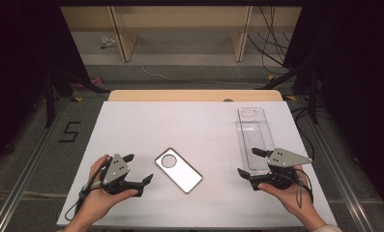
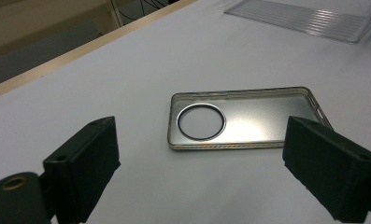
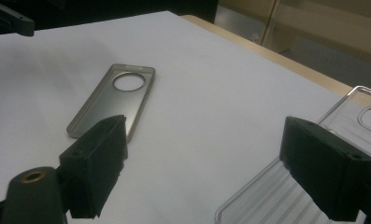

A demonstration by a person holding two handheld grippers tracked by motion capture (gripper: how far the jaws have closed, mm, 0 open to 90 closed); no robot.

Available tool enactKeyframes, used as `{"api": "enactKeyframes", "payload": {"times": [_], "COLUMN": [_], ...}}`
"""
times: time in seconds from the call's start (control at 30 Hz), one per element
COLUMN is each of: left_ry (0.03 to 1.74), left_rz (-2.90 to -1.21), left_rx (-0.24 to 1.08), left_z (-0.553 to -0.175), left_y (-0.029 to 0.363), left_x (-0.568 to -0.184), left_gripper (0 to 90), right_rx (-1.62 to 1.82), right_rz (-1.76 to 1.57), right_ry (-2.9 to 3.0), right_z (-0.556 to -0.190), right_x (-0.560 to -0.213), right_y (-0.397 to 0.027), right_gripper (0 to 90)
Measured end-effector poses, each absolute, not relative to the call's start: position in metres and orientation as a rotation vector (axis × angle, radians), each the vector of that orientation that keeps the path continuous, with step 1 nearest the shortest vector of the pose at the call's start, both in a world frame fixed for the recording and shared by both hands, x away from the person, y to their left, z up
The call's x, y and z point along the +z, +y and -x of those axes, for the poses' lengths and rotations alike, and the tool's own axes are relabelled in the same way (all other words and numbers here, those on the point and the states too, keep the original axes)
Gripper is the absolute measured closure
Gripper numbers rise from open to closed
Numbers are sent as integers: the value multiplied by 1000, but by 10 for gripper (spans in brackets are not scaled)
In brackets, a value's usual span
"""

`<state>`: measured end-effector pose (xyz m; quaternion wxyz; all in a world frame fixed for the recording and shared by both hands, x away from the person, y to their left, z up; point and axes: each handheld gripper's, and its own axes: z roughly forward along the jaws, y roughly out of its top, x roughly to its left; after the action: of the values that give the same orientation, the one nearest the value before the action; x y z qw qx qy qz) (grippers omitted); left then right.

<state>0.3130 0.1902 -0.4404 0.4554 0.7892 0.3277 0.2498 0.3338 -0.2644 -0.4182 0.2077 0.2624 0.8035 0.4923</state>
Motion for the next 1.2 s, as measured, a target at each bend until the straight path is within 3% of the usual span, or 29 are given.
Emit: {"api": "enactKeyframes", "payload": {"times": [1.0, 1.07, 1.2], "left_ry": [821, 832, 836], "left_rz": [-1932, -1925, -1911], "left_rx": [620, 617, 630], "left_z": [-318, -322, -330], "left_y": [185, 180, 169], "left_x": [-441, -440, -436], "left_gripper": [156, 220, 433], "right_rx": [1369, 1367, 1363], "right_rz": [-734, -738, -738], "right_ry": [2238, 2239, 2243], "right_z": [-334, -334, -334], "right_x": [-419, -419, -419], "right_y": [-263, -263, -262], "right_gripper": [161, 161, 161]}}
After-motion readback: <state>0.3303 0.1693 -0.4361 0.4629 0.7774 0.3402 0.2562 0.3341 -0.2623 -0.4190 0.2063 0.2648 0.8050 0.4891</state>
